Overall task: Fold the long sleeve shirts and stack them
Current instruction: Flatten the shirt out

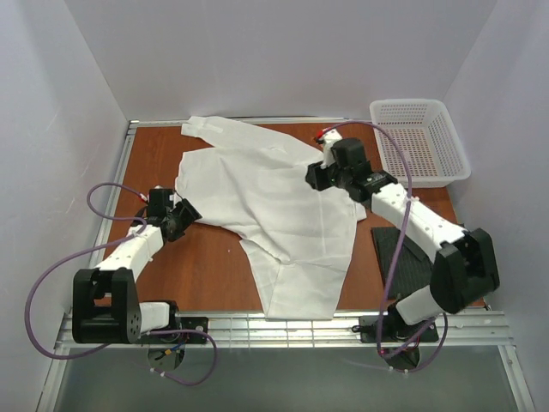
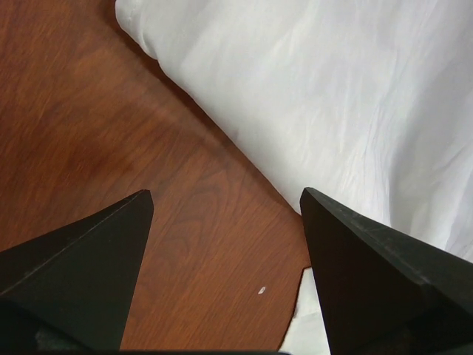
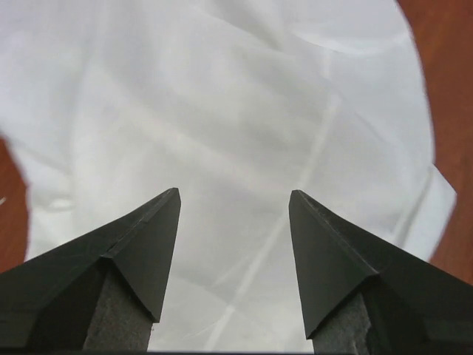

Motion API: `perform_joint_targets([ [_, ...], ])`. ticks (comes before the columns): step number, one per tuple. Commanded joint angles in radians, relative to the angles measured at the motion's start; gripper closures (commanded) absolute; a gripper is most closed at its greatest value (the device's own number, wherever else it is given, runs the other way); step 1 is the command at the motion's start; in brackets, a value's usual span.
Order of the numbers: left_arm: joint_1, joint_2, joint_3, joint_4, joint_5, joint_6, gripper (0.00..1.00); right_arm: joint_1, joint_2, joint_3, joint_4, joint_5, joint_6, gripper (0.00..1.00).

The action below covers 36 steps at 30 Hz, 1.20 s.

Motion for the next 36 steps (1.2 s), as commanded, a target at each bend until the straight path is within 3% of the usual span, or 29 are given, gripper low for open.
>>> perform_joint_targets([
  [1, 0.005, 0.035, 0.007, 0.091, 0.016, -0.066, 0.23, 0.185, -0.079, -0.071, 0.026, -0.035, -0.138, 0.44],
  [5, 0.005, 0.116, 0.042, 0.136, 0.026, -0.089, 0.25, 0.383, -0.049, -0.100, 0.061, -0.034, -0.215, 0.44],
  [8, 0.005, 0.165, 0.065, 0.149, 0.026, -0.094, 0.29, 0.442, 0.023, -0.086, 0.076, -0.023, -0.249, 0.47],
  [15, 0.005, 0.241, 0.105, 0.175, 0.010, -0.096, 0.44, 0.522, 0.225, -0.009, 0.116, 0.000, -0.328, 0.53],
  [18, 0.005, 0.262, 0.122, 0.185, 0.013, -0.100, 0.46, 0.543, 0.279, 0.023, 0.122, 0.008, -0.347, 0.54],
  [29, 0.000, 0.319, 0.156, 0.197, 0.017, -0.111, 0.60, 0.595, 0.351, 0.063, 0.130, 0.109, -0.381, 0.55],
  [35, -0.004, 0.293, 0.159, 0.192, 0.006, -0.091, 0.67, 0.596, 0.410, 0.086, 0.147, 0.134, -0.400, 0.69],
  [36, -0.004, 0.290, 0.159, 0.189, 0.000, -0.088, 0.67, 0.594, 0.414, 0.092, 0.148, 0.140, -0.402, 0.79],
])
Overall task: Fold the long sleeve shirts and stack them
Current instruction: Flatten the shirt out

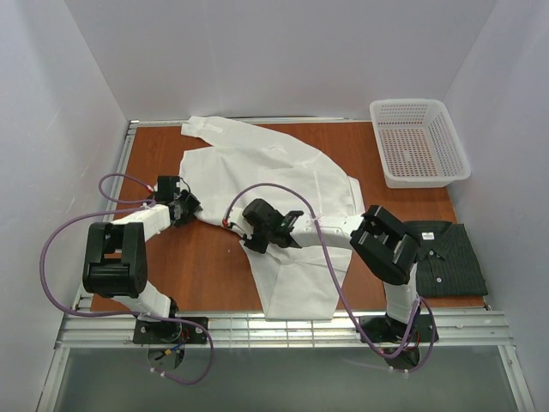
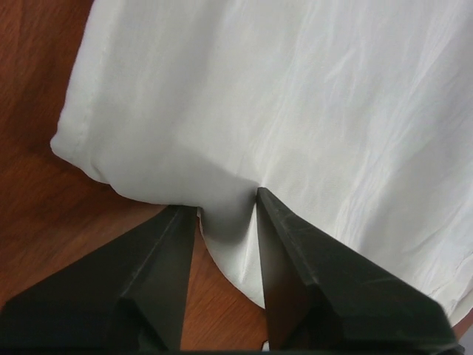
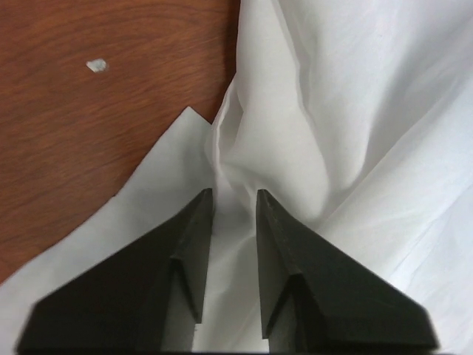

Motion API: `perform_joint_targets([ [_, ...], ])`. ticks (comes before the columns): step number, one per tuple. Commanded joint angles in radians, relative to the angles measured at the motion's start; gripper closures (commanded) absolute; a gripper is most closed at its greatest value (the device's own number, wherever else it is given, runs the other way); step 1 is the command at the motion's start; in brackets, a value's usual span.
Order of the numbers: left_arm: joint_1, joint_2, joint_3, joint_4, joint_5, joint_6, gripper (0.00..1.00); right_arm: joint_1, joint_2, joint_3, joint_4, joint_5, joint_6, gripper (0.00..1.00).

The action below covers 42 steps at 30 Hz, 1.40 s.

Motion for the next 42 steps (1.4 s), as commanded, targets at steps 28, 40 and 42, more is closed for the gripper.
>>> perform_joint_targets([
  [28, -0.089, -0.056, 0.408, -0.373, -0.147, 0.323, 0.24, -0.020, -0.342, -0.179, -0.149, -0.525, 0.138, 0.61],
  [40, -0.087, -0.354, -0.084, -0.259, 0.043, 0.099, 0.25, -0.107, -0.482, -0.268, -0.170, -0.238, 0.218, 0.50],
  [42, -0.087, -0.365, -0.123, -0.236, 0.026, 0.054, 0.28, -0.122, -0.508, -0.282, -0.166, -0.202, 0.248, 0.50],
])
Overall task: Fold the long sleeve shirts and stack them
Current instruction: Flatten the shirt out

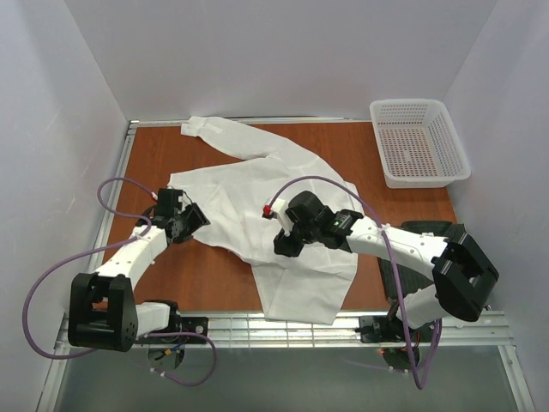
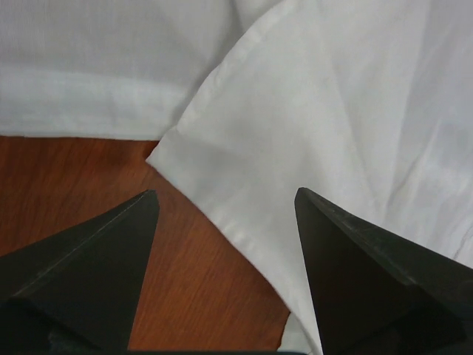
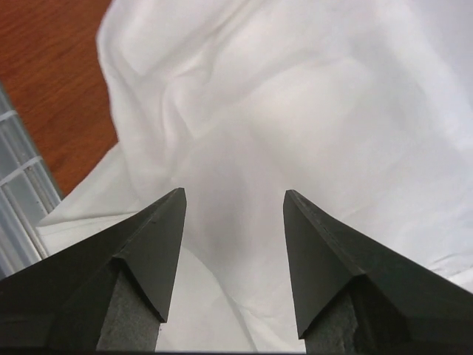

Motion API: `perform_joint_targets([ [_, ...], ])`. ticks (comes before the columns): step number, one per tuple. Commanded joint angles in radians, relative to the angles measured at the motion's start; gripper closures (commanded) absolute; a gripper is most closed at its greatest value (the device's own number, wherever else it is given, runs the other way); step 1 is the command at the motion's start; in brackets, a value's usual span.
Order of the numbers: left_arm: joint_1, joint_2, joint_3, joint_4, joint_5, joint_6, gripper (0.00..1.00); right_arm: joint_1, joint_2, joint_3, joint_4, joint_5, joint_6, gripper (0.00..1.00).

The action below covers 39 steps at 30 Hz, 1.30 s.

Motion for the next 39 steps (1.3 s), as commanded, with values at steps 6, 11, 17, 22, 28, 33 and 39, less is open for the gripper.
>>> perform_joint_targets([
  [6, 0.002, 0.001, -0.130, 0.135, -0.026, -0.136, 0.35, -0.042, -0.090, -0.103, 0.032, 0.115, 0.085, 0.50],
  [11, 0.002, 0.048, -0.156, 0.158, -0.065, -0.134, 0.41, -0.048, -0.107, -0.145, 0.045, 0.141, 0.096, 0.50],
  [17, 0.002, 0.101, -0.177, 0.181, -0.092, -0.163, 0.45, -0.048, -0.112, -0.162, 0.059, 0.144, 0.096, 0.50],
  [22, 0.002, 0.185, -0.145, 0.185, -0.113, -0.162, 0.59, -0.053, -0.113, -0.175, 0.063, 0.169, 0.096, 0.50],
  [28, 0.002, 0.278, -0.113, 0.185, -0.096, -0.151, 0.88, -0.057, -0.129, -0.192, 0.069, 0.193, 0.124, 0.50],
  [33, 0.002, 0.370, -0.057, 0.183, -0.105, -0.136, 1.00, -0.070, -0.139, -0.203, 0.080, 0.193, 0.127, 0.50],
  [39, 0.002, 0.499, 0.115, 0.180, -0.148, -0.047, 1.00, -0.088, -0.129, -0.200, 0.100, 0.221, 0.130, 0.50],
])
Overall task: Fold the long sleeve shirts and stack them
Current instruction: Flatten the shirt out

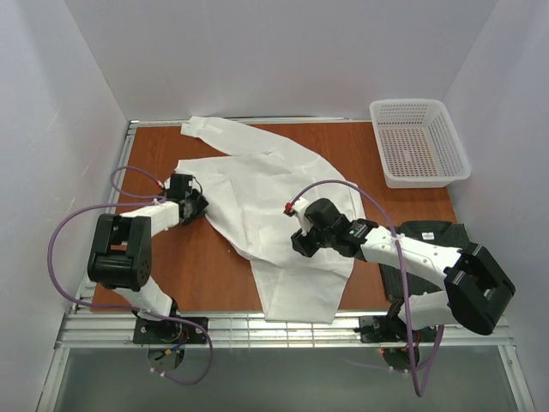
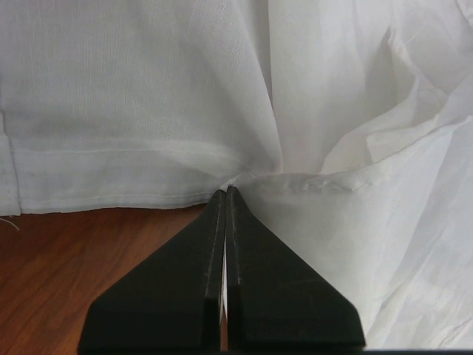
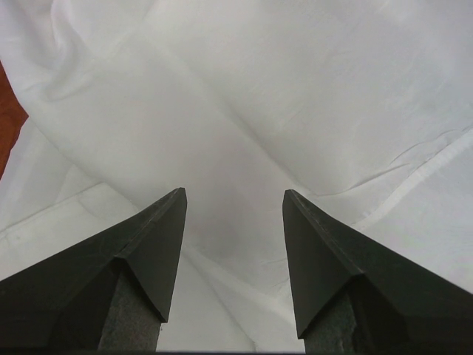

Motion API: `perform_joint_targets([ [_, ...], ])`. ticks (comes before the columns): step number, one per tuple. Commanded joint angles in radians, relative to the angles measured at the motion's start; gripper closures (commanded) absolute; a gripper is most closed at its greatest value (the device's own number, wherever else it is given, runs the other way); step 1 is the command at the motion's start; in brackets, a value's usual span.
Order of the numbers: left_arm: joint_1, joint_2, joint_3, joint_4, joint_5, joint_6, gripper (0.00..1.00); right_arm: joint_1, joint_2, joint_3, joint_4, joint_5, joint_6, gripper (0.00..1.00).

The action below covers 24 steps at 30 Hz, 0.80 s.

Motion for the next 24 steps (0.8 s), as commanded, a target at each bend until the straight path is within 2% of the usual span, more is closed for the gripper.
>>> perform_joint_targets([
  [1, -0.001, 0.130, 0.083, -0.115, -0.080, 0.100, 1.00, -0.022, -0.009, -0.007, 0.048, 0.027, 0.014, 0.50],
  [5, -0.001, 0.235, 0.308, -0.212, -0.129, 0.188, 1.00, -0.065, 0.000, 0.013, 0.063, 0.039, 0.045, 0.51],
  [8, -0.001, 0.194, 0.315, -0.305, -0.138, 0.200, 1.00, -0.091, -0.007, 0.031, 0.062, 0.060, 0.067, 0.51],
  [11, 0.002, 0.038, 0.226, -0.376, -0.178, 0.176, 1.00, -0.104, -0.021, 0.039, 0.062, 0.086, 0.079, 0.51],
  [12, 0.005, -0.092, 0.142, -0.384, -0.207, 0.163, 1.00, -0.104, -0.027, 0.039, 0.062, 0.097, 0.080, 0.51],
  [15, 0.025, -0.287, 0.039, -0.456, -0.302, 0.117, 1.00, -0.114, -0.047, 0.033, 0.062, 0.114, 0.093, 0.51],
  [16, 0.033, -0.405, 0.034, -0.523, -0.325, 0.104, 1.00, -0.118, -0.050, 0.028, 0.065, 0.120, 0.094, 0.51],
  [19, 0.040, -0.602, 0.025, -0.626, -0.408, 0.065, 1.00, -0.131, -0.047, 0.022, 0.066, 0.152, 0.100, 0.51],
  [24, 0.043, -0.806, 0.027, -0.770, -0.499, -0.096, 1.00, -0.167, -0.047, 0.026, 0.065, 0.185, 0.145, 0.50],
])
